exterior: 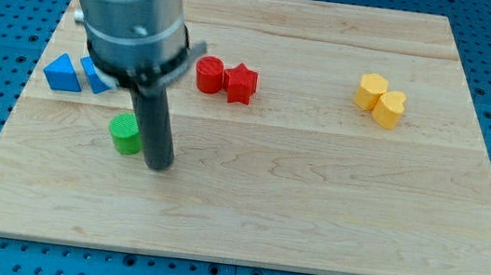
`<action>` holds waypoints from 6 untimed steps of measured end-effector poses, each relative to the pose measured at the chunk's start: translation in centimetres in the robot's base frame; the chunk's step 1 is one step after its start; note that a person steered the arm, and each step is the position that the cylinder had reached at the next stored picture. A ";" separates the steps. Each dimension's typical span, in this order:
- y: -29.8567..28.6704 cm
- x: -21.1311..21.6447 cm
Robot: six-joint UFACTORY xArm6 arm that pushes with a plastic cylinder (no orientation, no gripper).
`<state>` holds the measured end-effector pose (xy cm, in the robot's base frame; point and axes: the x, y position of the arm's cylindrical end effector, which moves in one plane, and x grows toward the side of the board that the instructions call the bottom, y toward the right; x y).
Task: Place the green circle top left to the red circle
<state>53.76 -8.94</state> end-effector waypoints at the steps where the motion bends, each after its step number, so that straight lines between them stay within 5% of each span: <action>1: -6.0 1.0; 3: -2.4 -5.8; 6: -1.5 -22.6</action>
